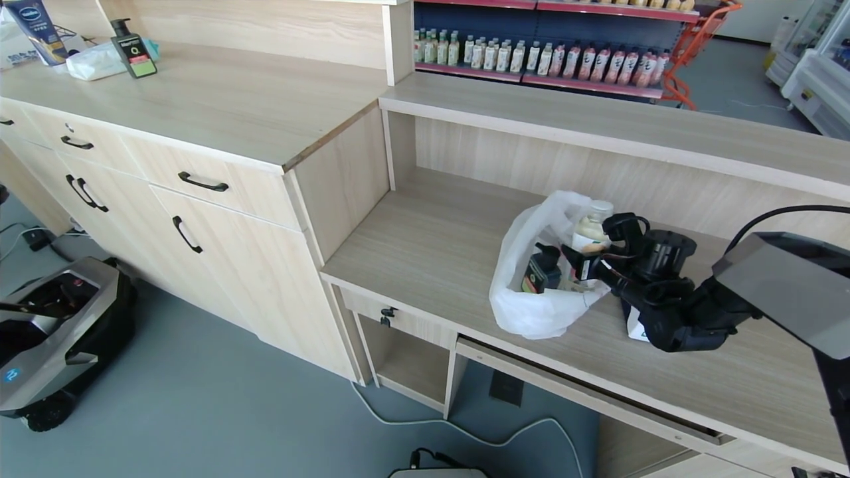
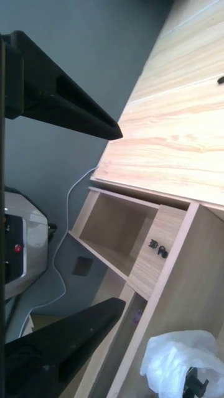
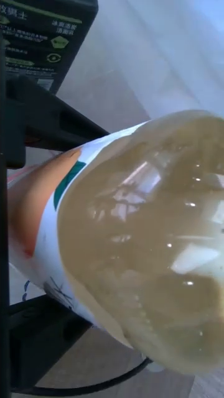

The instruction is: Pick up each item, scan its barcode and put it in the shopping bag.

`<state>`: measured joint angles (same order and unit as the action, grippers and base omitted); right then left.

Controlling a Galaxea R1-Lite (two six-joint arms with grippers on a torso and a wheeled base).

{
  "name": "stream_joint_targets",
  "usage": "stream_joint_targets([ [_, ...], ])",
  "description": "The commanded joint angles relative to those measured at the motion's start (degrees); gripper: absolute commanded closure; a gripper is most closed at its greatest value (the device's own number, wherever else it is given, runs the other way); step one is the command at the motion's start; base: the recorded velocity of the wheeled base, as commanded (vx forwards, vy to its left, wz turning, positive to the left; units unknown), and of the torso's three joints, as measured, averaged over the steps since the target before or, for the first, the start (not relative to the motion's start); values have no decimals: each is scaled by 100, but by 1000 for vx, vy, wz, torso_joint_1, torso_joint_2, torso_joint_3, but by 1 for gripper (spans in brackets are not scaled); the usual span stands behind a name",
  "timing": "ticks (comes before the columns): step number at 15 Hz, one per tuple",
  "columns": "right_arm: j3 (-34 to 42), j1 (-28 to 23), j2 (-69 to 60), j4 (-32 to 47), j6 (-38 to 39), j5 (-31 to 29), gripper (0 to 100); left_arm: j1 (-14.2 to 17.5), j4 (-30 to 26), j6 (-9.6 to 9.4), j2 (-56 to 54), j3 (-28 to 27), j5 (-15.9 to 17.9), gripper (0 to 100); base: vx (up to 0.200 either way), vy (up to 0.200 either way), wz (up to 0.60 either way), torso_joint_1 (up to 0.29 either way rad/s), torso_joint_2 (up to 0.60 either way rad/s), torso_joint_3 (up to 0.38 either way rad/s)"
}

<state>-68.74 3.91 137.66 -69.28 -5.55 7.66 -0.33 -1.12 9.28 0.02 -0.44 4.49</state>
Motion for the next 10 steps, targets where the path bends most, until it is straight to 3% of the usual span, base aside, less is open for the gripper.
stream_joint_targets([
  [1, -8, -13, 60, -59, -87, 131, 100, -2, -2, 4, -2, 0, 0, 0, 0, 0, 0, 0, 0, 0],
  [10, -210, -40, 271, -174, -333, 351, 100, -2, -2, 4, -2, 0, 0, 0, 0, 0, 0, 0, 0, 0],
])
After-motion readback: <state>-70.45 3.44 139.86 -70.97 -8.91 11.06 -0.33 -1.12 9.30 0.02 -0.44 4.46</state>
